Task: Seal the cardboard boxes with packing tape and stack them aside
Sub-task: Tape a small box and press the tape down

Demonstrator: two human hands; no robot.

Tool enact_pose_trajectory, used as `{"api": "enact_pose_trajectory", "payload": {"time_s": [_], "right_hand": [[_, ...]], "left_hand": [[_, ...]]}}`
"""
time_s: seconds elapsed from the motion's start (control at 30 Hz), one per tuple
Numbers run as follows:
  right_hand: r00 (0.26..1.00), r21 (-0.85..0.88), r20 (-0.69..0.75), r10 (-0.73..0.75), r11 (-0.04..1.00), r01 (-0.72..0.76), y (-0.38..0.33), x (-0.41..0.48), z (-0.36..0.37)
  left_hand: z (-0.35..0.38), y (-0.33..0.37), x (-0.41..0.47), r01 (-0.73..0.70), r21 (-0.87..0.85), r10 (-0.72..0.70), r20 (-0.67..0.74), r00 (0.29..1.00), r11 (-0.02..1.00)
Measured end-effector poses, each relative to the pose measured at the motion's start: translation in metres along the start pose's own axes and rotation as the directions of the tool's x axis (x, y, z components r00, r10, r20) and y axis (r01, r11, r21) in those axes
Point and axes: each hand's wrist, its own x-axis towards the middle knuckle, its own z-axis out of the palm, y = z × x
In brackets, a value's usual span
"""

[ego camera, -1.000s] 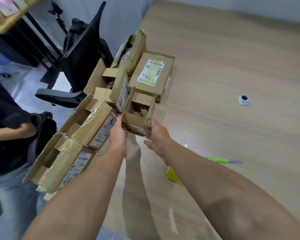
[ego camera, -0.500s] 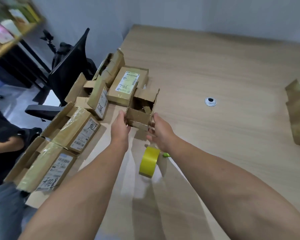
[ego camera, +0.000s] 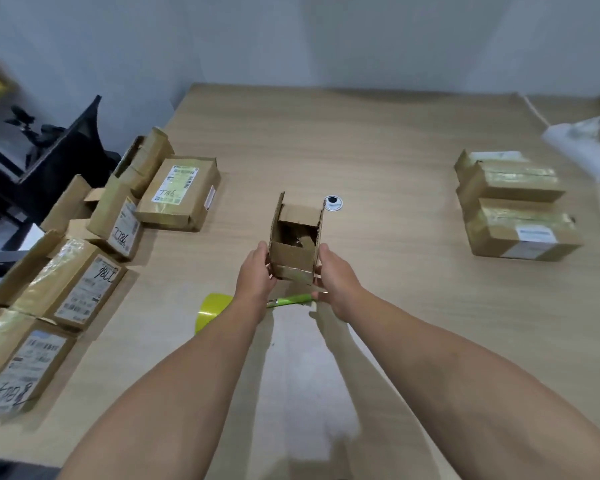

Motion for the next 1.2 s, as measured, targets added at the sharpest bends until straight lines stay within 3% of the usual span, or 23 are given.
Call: {"api": "enact_pose_trajectory", "payload": {"time_s": [0.3,0.7,0.93,1.2], "right_hand": [[0.997,-0.030,-0.048,0.067,0.997,-0.068,0.056,-0.019,-0.088],[0.971,-0.030,-0.097,0.220,0.974,-0.224,0.102,-0.042,-0.119],[0.971,0.075,-0.232,0.054,0.996,-0.038,0.075,-0.028,-0.131],[0.983,0.051,-0.183,-0.020,0.998,0.030,0.059,-0.016,-0.123]], "left_hand": [[0.041,-0.071,-0.054,0.124,-0.024,-0.120,0.142,0.983,0.992],[0.048,-0.116,-0.068,0.019,0.182,-0.039,0.104,0.994,0.983],[0.039,-0.120,-0.064,0.034,0.202,-0.054,0.090,0.995,0.979],[0.033,-0.120,-0.048,0.133,0.285,-0.168,0.102,0.981,0.949]]}}
